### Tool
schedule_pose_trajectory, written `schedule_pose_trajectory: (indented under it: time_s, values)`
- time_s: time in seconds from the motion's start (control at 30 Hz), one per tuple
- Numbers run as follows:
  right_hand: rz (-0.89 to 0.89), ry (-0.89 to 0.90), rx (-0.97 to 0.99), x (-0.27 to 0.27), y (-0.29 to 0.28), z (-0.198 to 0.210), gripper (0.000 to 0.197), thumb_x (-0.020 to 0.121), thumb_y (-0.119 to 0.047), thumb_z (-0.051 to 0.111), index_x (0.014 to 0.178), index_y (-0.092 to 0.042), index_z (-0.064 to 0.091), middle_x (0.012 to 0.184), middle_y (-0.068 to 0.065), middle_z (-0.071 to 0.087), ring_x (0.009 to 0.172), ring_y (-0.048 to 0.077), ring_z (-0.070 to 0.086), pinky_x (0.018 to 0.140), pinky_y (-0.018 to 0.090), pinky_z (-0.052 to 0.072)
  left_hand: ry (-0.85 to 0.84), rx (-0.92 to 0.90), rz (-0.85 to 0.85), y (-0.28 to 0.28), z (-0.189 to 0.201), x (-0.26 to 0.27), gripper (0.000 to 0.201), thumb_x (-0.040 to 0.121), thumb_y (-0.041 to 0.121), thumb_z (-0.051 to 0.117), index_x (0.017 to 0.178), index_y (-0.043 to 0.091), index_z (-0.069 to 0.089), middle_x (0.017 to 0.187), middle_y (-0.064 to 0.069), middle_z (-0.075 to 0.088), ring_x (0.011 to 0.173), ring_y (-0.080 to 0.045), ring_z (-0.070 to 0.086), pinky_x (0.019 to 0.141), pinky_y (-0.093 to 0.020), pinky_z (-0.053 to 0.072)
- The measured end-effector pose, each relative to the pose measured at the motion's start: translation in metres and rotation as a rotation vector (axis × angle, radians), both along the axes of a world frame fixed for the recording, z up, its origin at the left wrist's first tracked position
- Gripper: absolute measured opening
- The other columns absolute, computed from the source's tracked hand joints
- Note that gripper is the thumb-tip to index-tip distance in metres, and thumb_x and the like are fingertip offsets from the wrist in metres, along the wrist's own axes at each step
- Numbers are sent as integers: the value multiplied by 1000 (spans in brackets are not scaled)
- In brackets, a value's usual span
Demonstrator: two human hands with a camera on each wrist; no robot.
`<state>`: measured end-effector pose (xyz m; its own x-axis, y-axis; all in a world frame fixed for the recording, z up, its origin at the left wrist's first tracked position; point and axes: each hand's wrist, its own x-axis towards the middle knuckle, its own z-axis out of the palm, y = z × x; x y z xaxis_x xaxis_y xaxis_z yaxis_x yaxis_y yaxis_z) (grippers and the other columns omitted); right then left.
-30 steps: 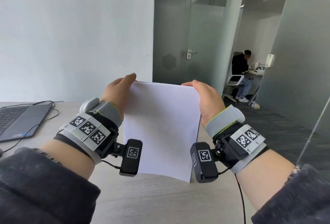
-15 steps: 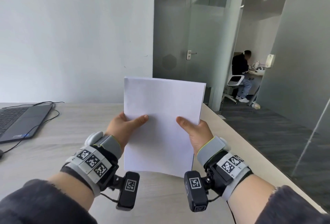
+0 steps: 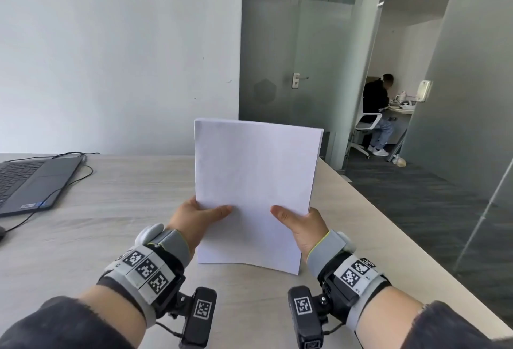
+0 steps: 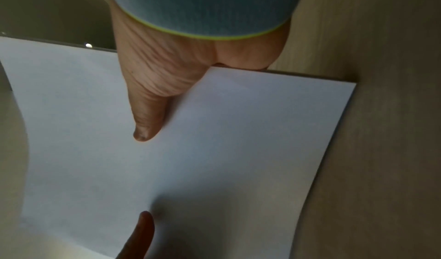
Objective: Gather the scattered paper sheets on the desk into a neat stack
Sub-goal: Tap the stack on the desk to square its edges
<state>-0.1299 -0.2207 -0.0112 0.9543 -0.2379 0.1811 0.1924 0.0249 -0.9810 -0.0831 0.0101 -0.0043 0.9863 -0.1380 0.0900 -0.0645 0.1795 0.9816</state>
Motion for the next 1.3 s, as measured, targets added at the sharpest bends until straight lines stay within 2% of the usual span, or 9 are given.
schedule_pose_trajectory:
  time_s: [0.2,0.5,0.67,0.8,0.9,1.03,1.13,1.2,1.3]
  values:
    - [-22,-29,48,10,-2,18,14,81,-21,82,91,-13,79,95,2,79,93,22,76,88,38,58,-42,-7,-1,1,11,10,62,57,24,89,115,9,72,104,-9,79,96,-29,76,86,-38,56]
    - [6,128,-119,2,-6,-38,12,82,-14,81,93,-16,77,93,-7,79,89,5,74,73,13,54,209,152,-12,10,-45,1,54,60,22,73,113,16,71,107,-10,78,97,-32,72,82,-41,56]
    - [5,185,-207,23,-1,-29,20,83,-21,81,101,-16,75,96,-7,79,90,5,74,78,19,55,245,236,-47,23,-32,11,48,67,16,71,114,21,68,108,-6,76,96,-32,73,84,-47,58]
    - [-43,309,-427,58,10,-35,20,82,-27,71,98,-16,69,97,1,76,93,25,72,81,34,58,336,269,-28,39,-38,25,19,95,10,65,110,21,67,106,-8,74,93,-30,70,73,-41,60]
    - [-26,395,-611,80,20,-42,26,75,-37,62,95,-21,66,87,-4,74,82,25,71,80,37,59,322,305,9,43,-46,36,31,84,14,74,114,10,69,103,-15,76,91,-35,71,84,-51,60]
    - [-32,448,-765,110,25,-51,37,62,-53,57,89,-28,62,78,-8,73,74,22,71,79,42,60,240,566,84,51,-40,55,46,65,44,64,99,14,73,83,-6,73,70,-27,66,62,-31,49]
    - [-104,471,-954,128,25,-54,43,62,-62,52,79,-23,55,78,-5,67,78,25,66,77,42,57,172,851,141,58,-37,75,32,81,45,63,86,13,70,72,-1,66,64,-23,58,58,-27,39]
    - [-163,461,-1085,146,25,-60,41,67,-63,49,72,-22,47,87,-7,59,91,26,56,83,43,51,141,1031,144,59,-45,95,30,89,44,59,91,15,68,88,-4,67,79,-24,61,61,-29,39]
    - [-182,479,-1162,164,22,-61,39,72,-64,47,77,-26,45,106,-8,53,106,24,46,94,45,42,97,1223,170,55,-51,114,38,85,55,51,105,27,68,123,4,53,118,-26,49,87,-36,35]
